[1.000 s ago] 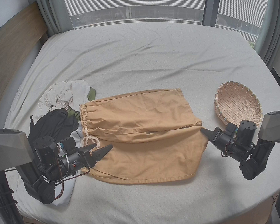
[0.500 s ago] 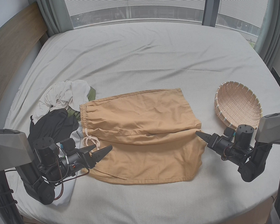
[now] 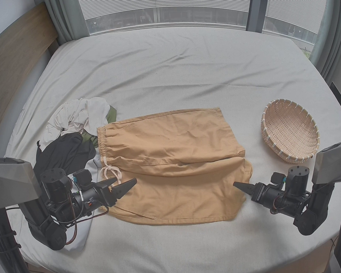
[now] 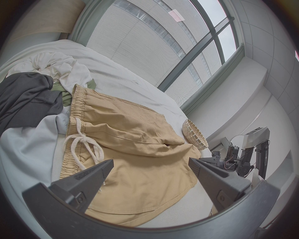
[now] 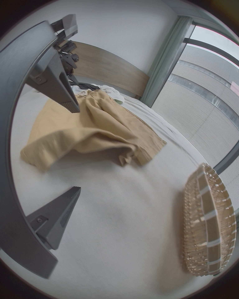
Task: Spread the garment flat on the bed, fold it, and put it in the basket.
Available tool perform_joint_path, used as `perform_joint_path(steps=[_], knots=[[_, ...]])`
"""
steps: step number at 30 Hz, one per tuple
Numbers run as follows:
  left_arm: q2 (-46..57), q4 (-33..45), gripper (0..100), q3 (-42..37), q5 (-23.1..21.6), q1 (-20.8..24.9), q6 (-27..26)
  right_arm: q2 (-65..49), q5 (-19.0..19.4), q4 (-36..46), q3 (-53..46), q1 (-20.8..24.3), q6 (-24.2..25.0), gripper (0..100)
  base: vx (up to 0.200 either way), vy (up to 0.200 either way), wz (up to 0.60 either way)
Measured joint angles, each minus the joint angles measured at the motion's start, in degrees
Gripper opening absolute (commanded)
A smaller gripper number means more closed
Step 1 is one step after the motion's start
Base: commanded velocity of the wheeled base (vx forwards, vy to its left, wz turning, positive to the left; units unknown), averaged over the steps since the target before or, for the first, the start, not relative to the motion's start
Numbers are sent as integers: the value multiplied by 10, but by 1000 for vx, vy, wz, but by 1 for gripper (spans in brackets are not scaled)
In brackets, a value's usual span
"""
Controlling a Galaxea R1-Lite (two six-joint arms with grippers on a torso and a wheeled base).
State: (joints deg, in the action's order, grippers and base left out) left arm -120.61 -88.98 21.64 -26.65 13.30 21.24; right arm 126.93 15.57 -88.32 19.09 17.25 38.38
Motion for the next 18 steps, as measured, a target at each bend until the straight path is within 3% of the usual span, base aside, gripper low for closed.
perform_joint_path(steps=[12,18], knots=[[1,0,100,-1,0,0,0,-1,18,1,-18,28,5,100,0,0,0],[1,0,100,-1,0,0,0,-38,78,1,-84,25,5,100,0,0,0]])
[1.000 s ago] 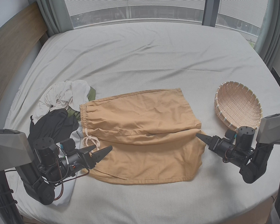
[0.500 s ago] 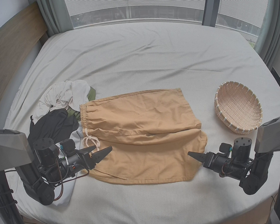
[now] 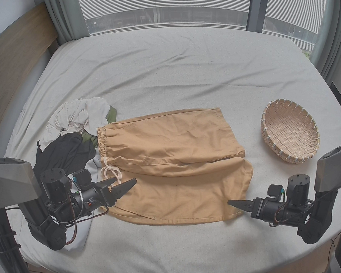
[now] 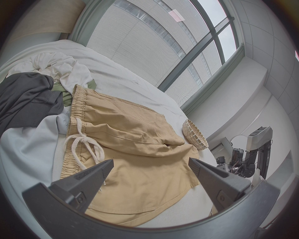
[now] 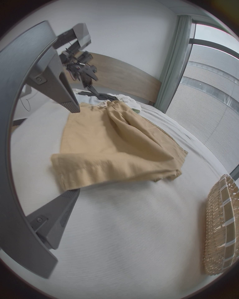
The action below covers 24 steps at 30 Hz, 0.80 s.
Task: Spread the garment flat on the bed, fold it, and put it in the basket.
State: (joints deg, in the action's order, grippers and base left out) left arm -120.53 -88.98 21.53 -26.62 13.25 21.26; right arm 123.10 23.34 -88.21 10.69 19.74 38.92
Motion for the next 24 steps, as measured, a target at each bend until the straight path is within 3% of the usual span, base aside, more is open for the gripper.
perform_joint_path(steps=[10,18,24], knots=[[2,0,100,-5,0,0,0,-83,18,3,-79,-3,1,100,0,0,0],[1,0,100,-19,1,-5,-1,-141,11,21,-96,-52,-17,100,0,0,0],[0,0,100,-52,4,-33,-1,-132,7,3,-97,-59,-34,100,0,0,0]])
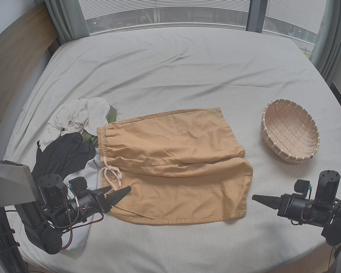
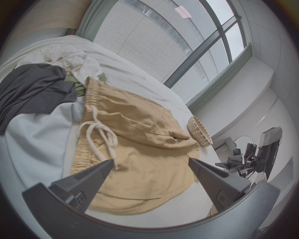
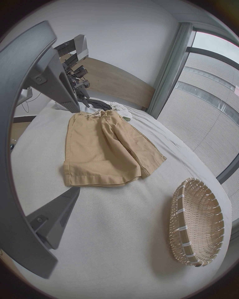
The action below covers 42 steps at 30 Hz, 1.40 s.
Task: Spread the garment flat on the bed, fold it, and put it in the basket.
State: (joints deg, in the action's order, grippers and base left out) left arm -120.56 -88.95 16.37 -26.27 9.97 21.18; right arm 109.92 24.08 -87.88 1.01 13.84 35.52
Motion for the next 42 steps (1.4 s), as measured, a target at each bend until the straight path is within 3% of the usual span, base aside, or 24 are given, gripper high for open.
perform_joint_path(steps=[8,16,20,31,32,42], knots=[[-4,1,100,-55,13,-55,10,44,-14,-4,5,11,-18,100,0,0,0],[-31,2,100,-75,14,-81,29,61,-29,-4,8,18,-20,100,0,0,0],[-48,2,100,-72,14,-85,30,63,-46,-4,8,18,-20,100,0,0,0],[-80,1,100,-31,12,-74,63,64,-48,-4,8,19,-20,100,0,0,0],[-82,2,0,-26,12,-74,67,64,-48,-4,8,19,-20,100,0,0,0],[-111,1,0,7,12,-74,73,66,-47,-4,9,18,-20,100,0,0,0]])
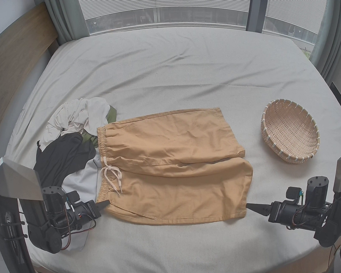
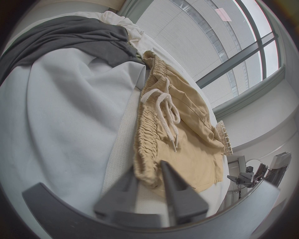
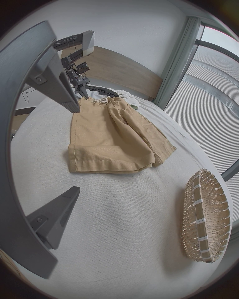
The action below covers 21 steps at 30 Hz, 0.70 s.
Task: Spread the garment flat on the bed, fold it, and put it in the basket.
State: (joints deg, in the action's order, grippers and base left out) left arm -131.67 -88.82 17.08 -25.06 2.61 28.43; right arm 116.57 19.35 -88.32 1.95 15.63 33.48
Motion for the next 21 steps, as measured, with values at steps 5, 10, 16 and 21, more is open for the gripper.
perform_joint_path(steps=[5,10,16,21], knots=[[-4,-1,0,0,0,-4,1,9,0,0,10,-1,0,100,0,0,0],[4,-1,0,-11,0,-4,1,33,0,-1,24,-1,-1,100,0,0,0],[14,-1,0,-16,1,-4,0,73,-1,-1,45,0,-8,100,0,0,0],[17,-1,0,-14,2,-5,-1,100,-1,-1,58,4,-14,100,0,0,0]])
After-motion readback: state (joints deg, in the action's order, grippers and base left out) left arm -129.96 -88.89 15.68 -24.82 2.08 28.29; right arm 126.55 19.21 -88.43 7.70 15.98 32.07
